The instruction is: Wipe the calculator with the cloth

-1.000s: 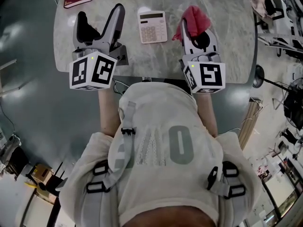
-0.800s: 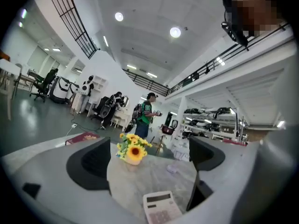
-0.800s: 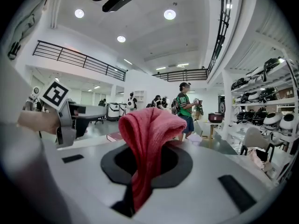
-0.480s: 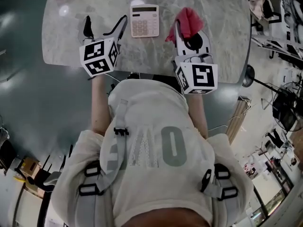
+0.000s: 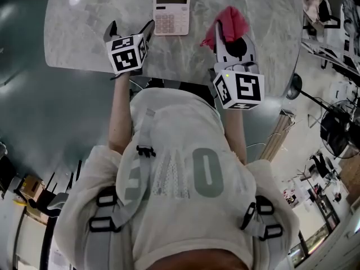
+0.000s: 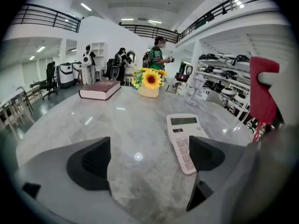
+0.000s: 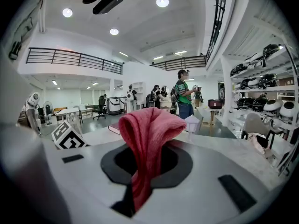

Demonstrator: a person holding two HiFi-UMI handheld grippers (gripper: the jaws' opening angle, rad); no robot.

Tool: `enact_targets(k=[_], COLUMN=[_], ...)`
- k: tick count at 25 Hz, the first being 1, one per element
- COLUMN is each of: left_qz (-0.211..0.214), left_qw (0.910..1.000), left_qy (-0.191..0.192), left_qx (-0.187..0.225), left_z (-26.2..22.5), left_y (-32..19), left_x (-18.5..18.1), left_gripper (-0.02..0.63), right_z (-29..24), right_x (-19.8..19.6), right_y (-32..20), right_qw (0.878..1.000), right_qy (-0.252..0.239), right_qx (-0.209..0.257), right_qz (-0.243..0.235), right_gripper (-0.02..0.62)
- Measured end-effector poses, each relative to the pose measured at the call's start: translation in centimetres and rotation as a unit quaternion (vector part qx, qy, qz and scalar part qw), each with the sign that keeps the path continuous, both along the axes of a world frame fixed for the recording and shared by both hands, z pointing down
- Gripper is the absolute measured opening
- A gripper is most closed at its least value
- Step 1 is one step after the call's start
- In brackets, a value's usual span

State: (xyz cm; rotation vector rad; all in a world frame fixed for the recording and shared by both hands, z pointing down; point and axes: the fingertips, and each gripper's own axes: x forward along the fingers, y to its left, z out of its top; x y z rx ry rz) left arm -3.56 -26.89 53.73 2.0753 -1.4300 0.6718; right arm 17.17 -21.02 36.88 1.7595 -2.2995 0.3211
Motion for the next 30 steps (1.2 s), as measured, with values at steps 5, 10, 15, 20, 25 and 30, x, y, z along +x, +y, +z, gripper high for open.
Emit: enact_targets(k=[5, 10, 15, 20, 25, 30], left_qz=[0.030, 0.029, 0.026, 0.022, 0.025, 0.028], left_qw=[0.9978, 0.9949, 0.9944, 0.9922, 0.9900, 0.9881], left_qy=[-0.036, -0.058, -0.041, -0.022, -0.025, -0.028], left_qx=[-0.047, -0.078, -0.094, -0.121, -0.136, -0.148], left_z=[2.7, 4.5, 5.1, 5.6, 5.7, 5.8], left_y=[1.0, 1.7, 1.7, 1.8, 1.9, 1.7], left_x=[0.8, 0.6, 0.6, 0.5, 0.5, 0.5], left_gripper=[0.506, 0.506, 0.506, 0.508, 0.511, 0.512], right_z=[0.7, 1.2, 1.8, 2.5, 2.9, 2.8], right_x=[0.4, 0.9, 1.1, 0.2, -0.3, -0.4], right_y=[0.0, -0.2, -0.4, -0.2, -0.2, -1.0], right_qw=[1.000, 1.000, 1.000, 0.999, 0.999, 0.999], right_qy=[-0.007, -0.003, -0.001, 0.011, 0.014, 0.014], right_qx=[-0.012, -0.020, -0.028, -0.035, -0.043, -0.041], right_qz=[0.000, -0.001, -0.002, -0.015, -0.021, -0.018], right_gripper=[0.055, 0.055, 0.055, 0.055, 0.055, 0.055])
